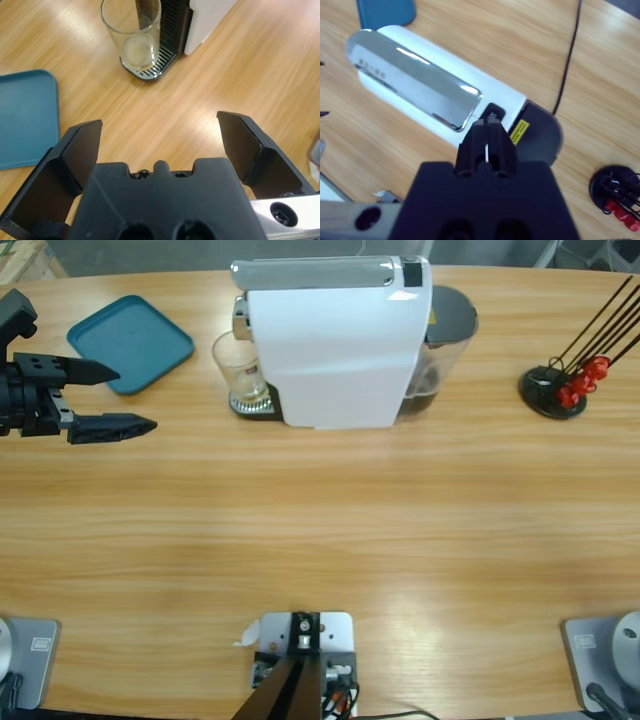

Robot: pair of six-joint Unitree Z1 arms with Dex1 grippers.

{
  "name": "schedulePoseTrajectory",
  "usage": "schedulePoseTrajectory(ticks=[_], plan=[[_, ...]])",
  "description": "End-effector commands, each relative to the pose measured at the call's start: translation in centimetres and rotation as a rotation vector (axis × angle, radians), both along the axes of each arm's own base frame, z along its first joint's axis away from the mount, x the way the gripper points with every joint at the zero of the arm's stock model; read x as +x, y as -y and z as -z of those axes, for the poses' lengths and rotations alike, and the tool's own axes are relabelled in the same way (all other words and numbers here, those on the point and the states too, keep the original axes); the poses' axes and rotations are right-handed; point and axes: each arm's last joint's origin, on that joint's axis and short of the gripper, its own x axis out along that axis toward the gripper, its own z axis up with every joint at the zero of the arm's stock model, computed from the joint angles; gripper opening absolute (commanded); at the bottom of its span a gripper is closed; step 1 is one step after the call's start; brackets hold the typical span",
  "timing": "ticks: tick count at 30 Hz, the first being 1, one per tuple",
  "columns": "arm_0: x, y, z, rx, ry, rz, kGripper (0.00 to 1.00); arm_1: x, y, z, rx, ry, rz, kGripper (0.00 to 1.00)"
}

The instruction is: Pour coffee

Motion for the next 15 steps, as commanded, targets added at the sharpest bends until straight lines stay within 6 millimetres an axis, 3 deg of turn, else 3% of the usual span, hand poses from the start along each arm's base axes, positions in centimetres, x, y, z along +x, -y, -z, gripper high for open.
schedulePoseTrajectory(ticks=[1,15], plan=[[0.44,0.11,0.82,0.002,-0.024,0.01,1.0,1.04,-1.49,2.45,-0.025,-0.08,-0.016,0.0],[0.34,0.08,0.75,-0.002,-0.02,0.012,1.0,1.65,-1.82,3.31,-0.047,-0.088,-0.014,0.0]])
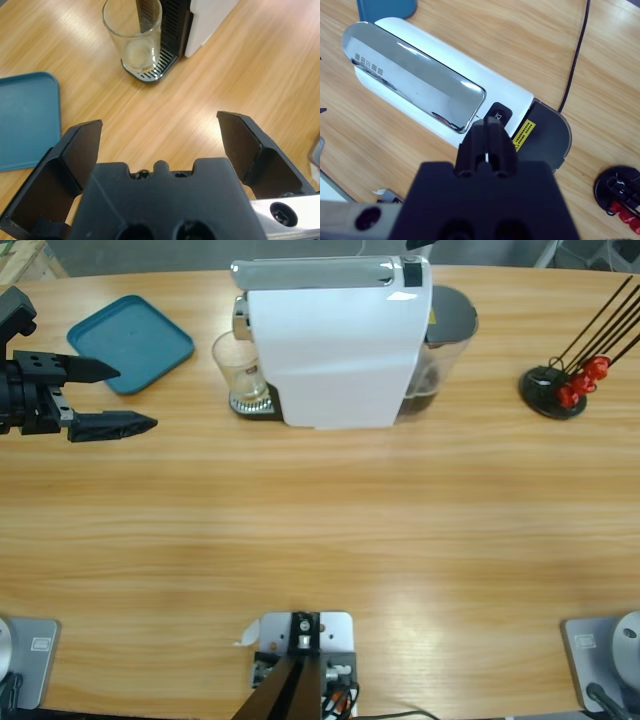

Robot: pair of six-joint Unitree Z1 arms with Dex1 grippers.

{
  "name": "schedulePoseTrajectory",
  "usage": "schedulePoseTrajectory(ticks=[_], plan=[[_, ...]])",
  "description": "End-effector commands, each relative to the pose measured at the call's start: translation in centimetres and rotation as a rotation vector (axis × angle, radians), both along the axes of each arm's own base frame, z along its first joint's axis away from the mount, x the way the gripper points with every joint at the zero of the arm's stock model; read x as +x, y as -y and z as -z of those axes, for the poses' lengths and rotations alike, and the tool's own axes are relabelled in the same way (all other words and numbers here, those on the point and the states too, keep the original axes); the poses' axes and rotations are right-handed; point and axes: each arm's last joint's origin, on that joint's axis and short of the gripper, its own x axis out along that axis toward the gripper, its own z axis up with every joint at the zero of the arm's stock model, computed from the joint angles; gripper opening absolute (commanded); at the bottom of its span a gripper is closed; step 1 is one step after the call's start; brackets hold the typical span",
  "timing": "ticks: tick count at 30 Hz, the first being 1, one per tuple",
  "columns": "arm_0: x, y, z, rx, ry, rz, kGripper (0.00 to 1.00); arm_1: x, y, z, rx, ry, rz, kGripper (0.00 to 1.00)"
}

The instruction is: Pour coffee

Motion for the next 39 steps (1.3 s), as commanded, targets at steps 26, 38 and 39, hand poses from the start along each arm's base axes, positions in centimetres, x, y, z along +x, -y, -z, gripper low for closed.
schedulePoseTrajectory(ticks=[26,38,39], plan=[[0.5,0.2,1.1,0.008,-0.041,0.013,1.0,1.9,-0.4,2.7,-0.077,-0.038,0.023,0.0],[0.9,0.3,1.4,0.009,-0.043,0.013,1.0,2.4,-0.6,3.7,-0.083,-0.058,0.021,0.0],[0.9,0.3,1.4,0.009,-0.043,0.013,1.0,2.5,-0.7,3.8,-0.084,-0.06,0.021,0.0]])
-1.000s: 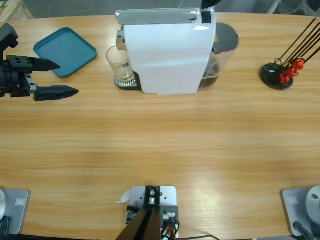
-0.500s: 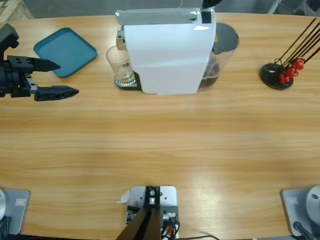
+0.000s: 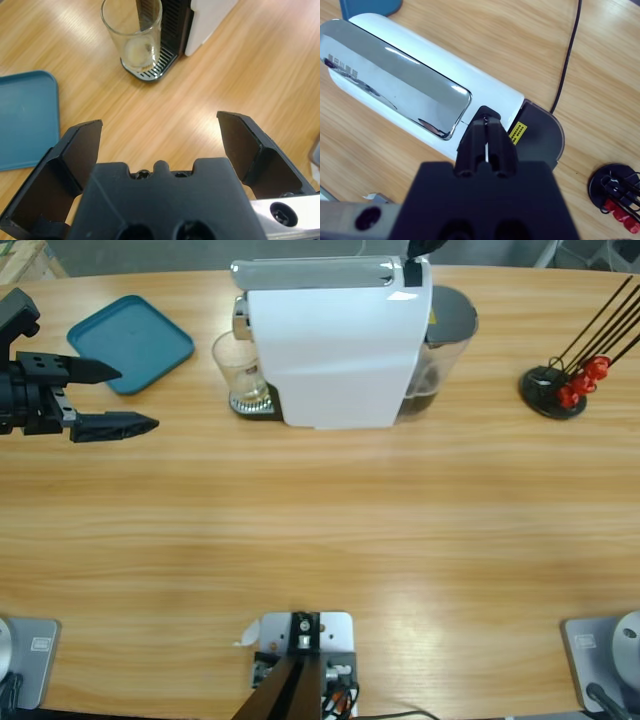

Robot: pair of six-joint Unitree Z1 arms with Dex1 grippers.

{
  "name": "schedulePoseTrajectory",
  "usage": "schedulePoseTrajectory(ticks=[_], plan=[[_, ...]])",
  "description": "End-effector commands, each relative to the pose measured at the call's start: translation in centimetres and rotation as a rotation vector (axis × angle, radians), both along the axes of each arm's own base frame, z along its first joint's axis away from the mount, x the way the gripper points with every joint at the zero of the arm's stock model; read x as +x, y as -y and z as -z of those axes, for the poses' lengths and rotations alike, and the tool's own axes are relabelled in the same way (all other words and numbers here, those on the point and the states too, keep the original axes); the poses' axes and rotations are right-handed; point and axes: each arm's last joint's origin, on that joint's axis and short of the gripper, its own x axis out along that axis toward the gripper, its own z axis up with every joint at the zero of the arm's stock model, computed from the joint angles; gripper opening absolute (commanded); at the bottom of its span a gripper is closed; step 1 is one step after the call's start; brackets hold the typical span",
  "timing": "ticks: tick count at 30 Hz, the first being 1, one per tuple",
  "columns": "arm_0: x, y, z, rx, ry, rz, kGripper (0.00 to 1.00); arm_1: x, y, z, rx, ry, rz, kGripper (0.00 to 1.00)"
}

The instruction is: Pour coffee

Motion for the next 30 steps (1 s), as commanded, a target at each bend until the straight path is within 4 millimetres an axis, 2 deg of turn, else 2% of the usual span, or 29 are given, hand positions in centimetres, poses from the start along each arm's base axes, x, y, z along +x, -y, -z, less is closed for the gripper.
schedulePoseTrajectory(ticks=[1,13,16,18,19,20,21,23,26,28,30], plan=[[0.7,0.3,1.2,0.006,-0.038,0.012,1.0,1.7,-0.5,2.9,-0.045,-0.06,0.006,0.0],[0.7,0.2,1.2,0.005,-0.036,0.012,1.0,1.8,-0.3,5.1,-0.071,-0.137,0.029,0.0],[0.7,0.2,1.2,0.005,-0.036,0.012,1.0,1.6,-0.1,4.6,-0.071,-0.119,0.028,0.0],[0.7,0.2,1.1,0.005,-0.035,0.012,1.0,1.1,0.1,2.6,-0.066,-0.045,0.004,0.0],[0.7,0.2,1.1,0.005,-0.035,0.012,1.0,0.7,0.2,1.0,-0.052,0.005,-0.022,0.299],[0.7,0.2,1.2,0.005,-0.036,0.012,1.0,0.0,0.4,-0.9,-0.036,0.065,-0.051,0.85],[0.7,0.2,1.2,0.005,-0.037,0.012,1.0,-0.7,0.6,-2.7,-0.023,0.127,-0.08,0.994],[0.7,0.2,1.2,0.006,-0.036,0.013,1.0,-2.3,1.2,-5.8,0.009,0.218,-0.103,1.0],[0.7,0.3,1.2,0.005,-0.037,0.013,1.0,-5.0,2.3,-8.2,0.05,0.281,-0.123,1.0],[0.8,0.3,1.2,0.002,-0.04,0.017,1.0,-6.8,3.1,-8.3,0.068,0.273,-0.148,1.0],[1.1,0.5,1.4,-0.002,-0.051,0.028,1.0,-8.3,3.9,-7.2,0.073,0.242,-0.165,1.0]])
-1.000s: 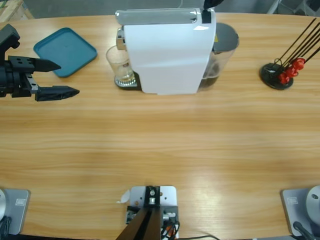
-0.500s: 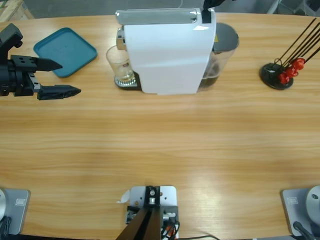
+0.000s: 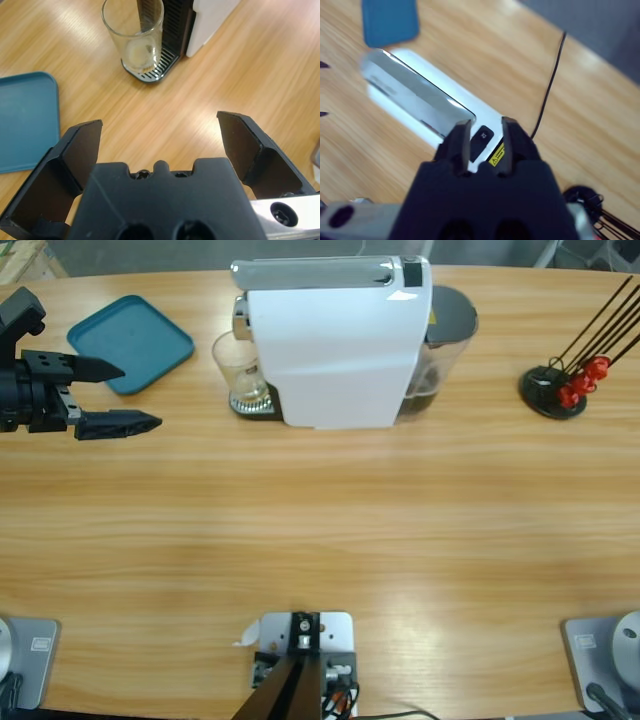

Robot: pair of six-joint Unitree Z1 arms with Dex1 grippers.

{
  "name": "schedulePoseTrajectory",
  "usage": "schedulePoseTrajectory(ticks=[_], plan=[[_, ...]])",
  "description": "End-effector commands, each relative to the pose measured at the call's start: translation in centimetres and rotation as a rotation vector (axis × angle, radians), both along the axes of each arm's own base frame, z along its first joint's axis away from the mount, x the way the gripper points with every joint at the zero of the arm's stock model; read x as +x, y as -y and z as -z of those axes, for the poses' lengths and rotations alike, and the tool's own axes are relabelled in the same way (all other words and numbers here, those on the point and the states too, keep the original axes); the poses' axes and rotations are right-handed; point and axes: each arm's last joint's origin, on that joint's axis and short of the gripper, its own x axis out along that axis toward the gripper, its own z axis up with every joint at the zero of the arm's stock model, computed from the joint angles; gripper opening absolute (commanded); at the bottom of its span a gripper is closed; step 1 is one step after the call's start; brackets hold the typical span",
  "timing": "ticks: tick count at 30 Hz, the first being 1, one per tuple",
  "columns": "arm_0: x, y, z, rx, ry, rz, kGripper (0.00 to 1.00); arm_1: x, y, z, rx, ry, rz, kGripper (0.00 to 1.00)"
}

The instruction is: Pour coffee

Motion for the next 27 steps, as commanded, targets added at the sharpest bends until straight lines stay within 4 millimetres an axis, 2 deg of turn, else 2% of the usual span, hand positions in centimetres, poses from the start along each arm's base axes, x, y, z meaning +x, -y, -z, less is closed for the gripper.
schedulePoseTrajectory(ticks=[1,5,7,13,16,20,23,27], plan=[[0.8,0.5,1.2,-0.004,-0.054,0.034,1.0,-7.3,3.3,-1.1,0.051,0.029,-0.083,1.0],[0.9,0.8,1.4,0.0,-0.058,0.05,1.0,-10.8,5.5,2.9,0.133,0.116,-0.127,1.0],[0.9,0.9,1.3,-0.003,-0.057,0.056,1.0,-12.2,6.5,4.2,0.138,0.164,-0.136,1.0],[0.7,1.3,1.5,-0.006,-0.07,0.084,1.0,-15.8,8.5,10.0,0.076,0.086,-0.218,1.0],[0.6,1.3,1.2,-0.014,-0.058,0.091,1.0,-16.5,8.8,10.3,0.115,0.118,-0.233,1.0],[0.6,1.4,1.0,-0.017,-0.054,0.091,1.0,-15.6,8.1,9.7,0.154,0.146,-0.238,1.0],[0.6,1.4,1.1,-0.017,-0.055,0.092,1.0,-15.1,7.4,10.7,0.161,0.096,-0.28,1.0],[0.6,1.4,1.0,-0.019,-0.051,0.092,1.0,-15.6,7.4,11.7,0.172,0.055,-0.341,1.0]])
